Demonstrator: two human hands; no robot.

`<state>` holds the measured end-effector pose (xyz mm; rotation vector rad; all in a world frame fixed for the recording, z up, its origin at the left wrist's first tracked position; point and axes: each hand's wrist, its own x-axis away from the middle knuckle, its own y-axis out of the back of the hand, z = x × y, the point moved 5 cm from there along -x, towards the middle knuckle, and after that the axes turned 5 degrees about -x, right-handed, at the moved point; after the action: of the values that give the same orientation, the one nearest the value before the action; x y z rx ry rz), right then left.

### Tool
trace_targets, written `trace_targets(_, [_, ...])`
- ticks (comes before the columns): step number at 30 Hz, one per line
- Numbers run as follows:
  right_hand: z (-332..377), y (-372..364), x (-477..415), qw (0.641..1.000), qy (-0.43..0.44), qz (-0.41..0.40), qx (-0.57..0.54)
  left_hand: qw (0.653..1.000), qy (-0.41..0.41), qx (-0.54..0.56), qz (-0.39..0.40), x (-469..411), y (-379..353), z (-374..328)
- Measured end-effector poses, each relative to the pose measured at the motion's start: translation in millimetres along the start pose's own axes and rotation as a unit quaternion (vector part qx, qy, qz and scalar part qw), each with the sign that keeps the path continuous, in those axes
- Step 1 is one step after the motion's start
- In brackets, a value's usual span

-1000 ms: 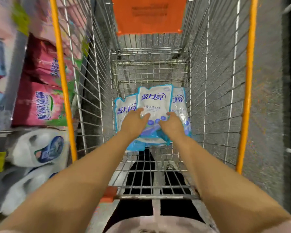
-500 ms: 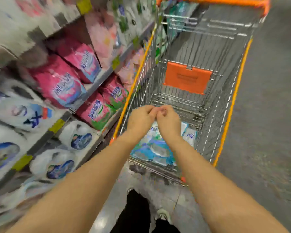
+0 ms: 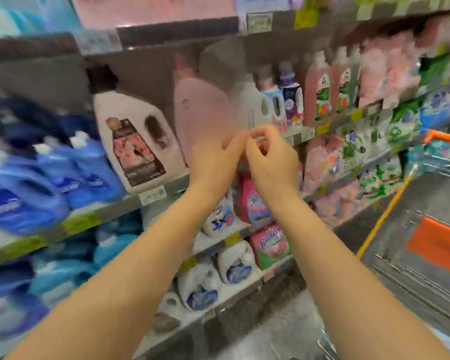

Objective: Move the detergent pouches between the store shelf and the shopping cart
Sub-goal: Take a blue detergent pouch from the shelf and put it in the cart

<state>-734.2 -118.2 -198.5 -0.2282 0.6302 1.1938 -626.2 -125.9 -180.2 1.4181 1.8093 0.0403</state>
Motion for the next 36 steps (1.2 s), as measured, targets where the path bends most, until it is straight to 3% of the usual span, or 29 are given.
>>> trace_targets(9, [129, -181, -39, 0.986, 0.13, 0.07, -0.081, 0.985, -0.062, -0.105, -0.119, -71, 222, 67])
trace_targets(19, [188, -271, -145, 0.965, 0.22, 0.127, -0.069, 0.959, -0.094, -0.17, -0.207, -168, 303, 91])
trace_targets(30, [195, -377, -276, 0.946, 0.179, 0.268, 0.039, 0.918, 0.031, -0.352, -0.182, -292, 351, 147])
trace_targets(36, [212, -402, -303, 0.954, 0.191, 0.22, 0.063, 0.91, 0.103, -0.389, -0.099, -334, 367, 175])
